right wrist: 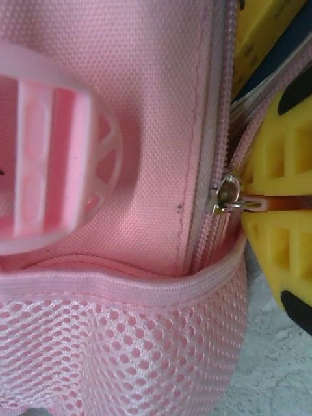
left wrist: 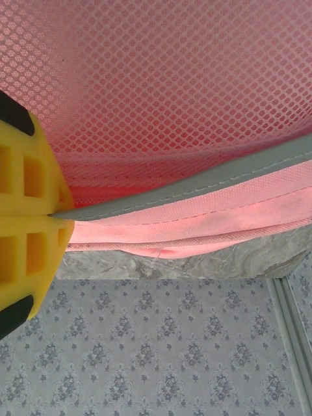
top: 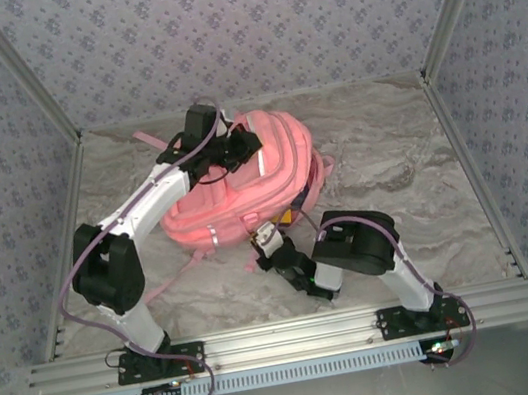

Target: Pack the student bag

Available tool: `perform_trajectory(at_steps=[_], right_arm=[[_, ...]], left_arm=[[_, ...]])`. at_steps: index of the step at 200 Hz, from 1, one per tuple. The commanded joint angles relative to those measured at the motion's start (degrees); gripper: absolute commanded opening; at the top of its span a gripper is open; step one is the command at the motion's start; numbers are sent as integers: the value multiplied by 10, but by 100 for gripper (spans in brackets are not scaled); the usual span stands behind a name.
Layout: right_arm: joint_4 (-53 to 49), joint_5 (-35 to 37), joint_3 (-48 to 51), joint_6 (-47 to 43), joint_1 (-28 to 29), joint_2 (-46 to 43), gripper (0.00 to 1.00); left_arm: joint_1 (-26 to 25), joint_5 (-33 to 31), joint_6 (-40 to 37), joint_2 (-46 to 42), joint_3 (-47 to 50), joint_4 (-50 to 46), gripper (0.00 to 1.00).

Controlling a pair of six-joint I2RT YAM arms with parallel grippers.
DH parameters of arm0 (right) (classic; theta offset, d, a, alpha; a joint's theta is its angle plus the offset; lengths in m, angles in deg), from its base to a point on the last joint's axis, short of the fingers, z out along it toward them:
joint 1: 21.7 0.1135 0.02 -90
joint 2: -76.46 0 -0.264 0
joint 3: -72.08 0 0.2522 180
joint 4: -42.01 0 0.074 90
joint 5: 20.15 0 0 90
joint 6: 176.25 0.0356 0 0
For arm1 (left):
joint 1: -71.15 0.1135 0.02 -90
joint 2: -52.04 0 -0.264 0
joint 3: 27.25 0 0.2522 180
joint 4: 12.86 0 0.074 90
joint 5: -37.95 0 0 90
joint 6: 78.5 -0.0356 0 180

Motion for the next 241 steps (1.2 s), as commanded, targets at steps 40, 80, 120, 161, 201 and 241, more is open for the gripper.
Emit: perform_trajectory(at_steps=[40,80,120,161,201,241], right_arm=[[14,-26,14,15,-6,9,0],[14,-28,42,1,-7,-9,0],[13,-18,77,-9,-15,-55,0],[14,-9,100,-8,-19,-81,0],[14,3,113,-12,-17,-95,0],[-25,10,104,-63,18,-111,0]], left_arm=[[8,-10,-12,-46,5,28,0],[7,-26,-41,-56,7,-1,0],[7,-46,-62,-72,29,-27,0],[8,-51,-67,-85,55,-28,0],[7,-57,-85,-94,52,-53,1],[8,-94,-103,-201,102,-137,47]])
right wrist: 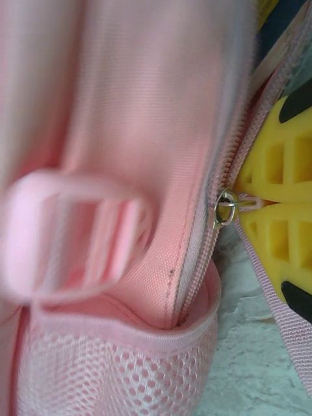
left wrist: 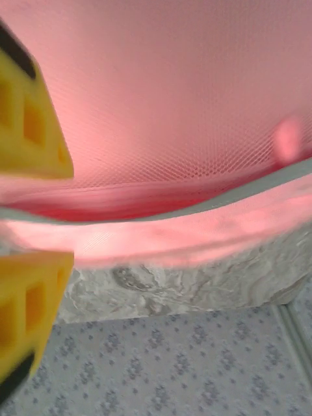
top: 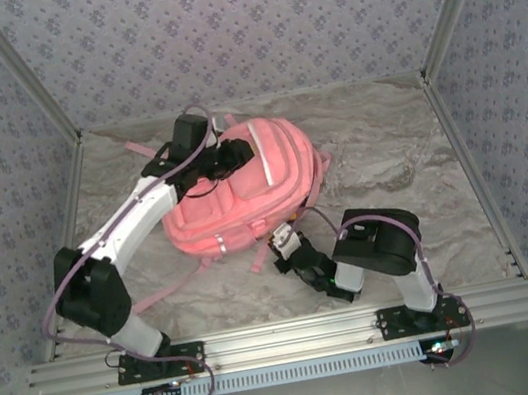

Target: Pack the student bag

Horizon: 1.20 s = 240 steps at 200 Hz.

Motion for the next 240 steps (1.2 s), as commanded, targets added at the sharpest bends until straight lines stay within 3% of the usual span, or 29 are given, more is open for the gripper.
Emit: perform_trajectory(at_steps=[1,30,54,88,117,174,240], right_arm=[[-20,35,-5,-39,24,-24,0],[-39,67,-13,-53,53,-26,0],[-51,63,-23,-75,77,-36,0],[-150,48,-74,-68,111,-53,0],[-161,38,-93,-33,114,-47,0],[-166,27,-96,-9,115,-46,0],[-190,31,-98,2,114,-49,0]], left_arm=[[4,-41,-15,-103,41,-66,47],[13,-107,13,-255,151,-113,58],[17,-133,80,-385,276,-133,61],[18,-148,240,-548,448,-88,59],[18,-187,309,-631,541,-56,52],[19,-222,325,-617,618,26,46],[50,-242,271,-500,621,119,48]])
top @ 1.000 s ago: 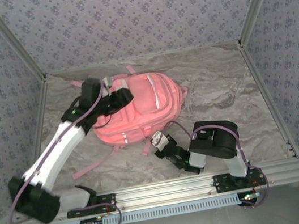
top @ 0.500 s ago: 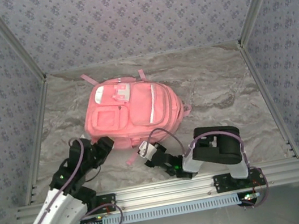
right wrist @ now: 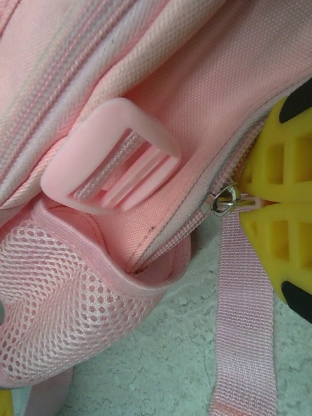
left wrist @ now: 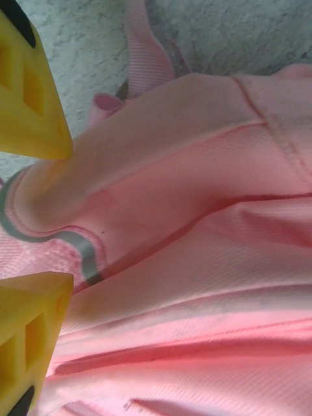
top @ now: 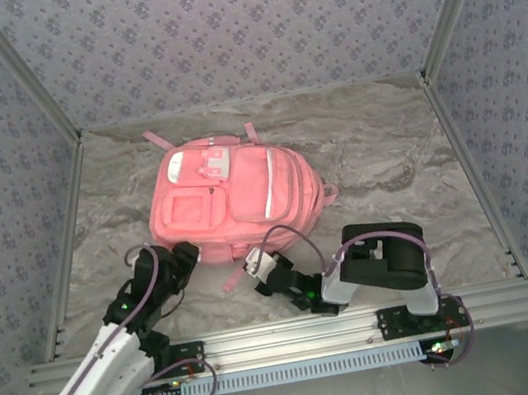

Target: Pack the student bag

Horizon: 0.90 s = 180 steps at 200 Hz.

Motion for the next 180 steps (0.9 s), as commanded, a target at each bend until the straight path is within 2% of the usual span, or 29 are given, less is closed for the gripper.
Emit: perform_trajectory(at_steps=[1,27,63,117,180], right_arm=[[-11,2,-16,17,3,-19,0],[-30,17,-10,31,-6,-22,0],[-71,17,-3,57,-21,-41,0],[-138,13,0,71,-27,-63,0],[-227,20,21,112,-36,-103,0]], left_arm=[[15,-19,-17,37,2,60,48],[24,-45,-45,70,-12,61,44],[33,-81,-57,84,-11,66,31],[50,-84,-73,112,-21,75,7],[61,-94,-96,132,-46,72,2]])
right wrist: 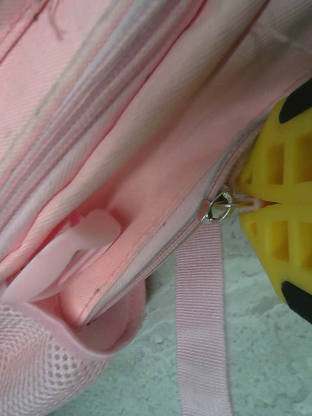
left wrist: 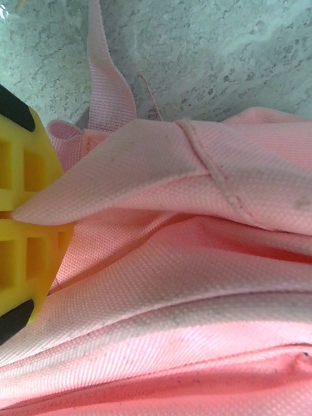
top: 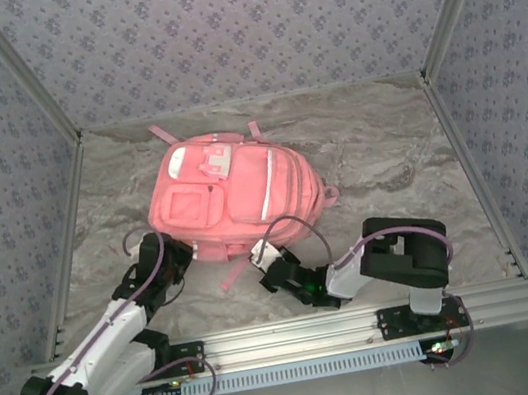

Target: Pack the student bag

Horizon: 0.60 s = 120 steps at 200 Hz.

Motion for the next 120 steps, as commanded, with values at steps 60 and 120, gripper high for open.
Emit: perform_trajectory(at_steps=[60,120], right_arm=[[-169,11,32,81,-47,-69,0],[-294,-11,11,117,-76,-102,0]], left_arm=[[33,-53,-38,41,-52,-2,1],[41,-73,-69,61,-99,-40,1]])
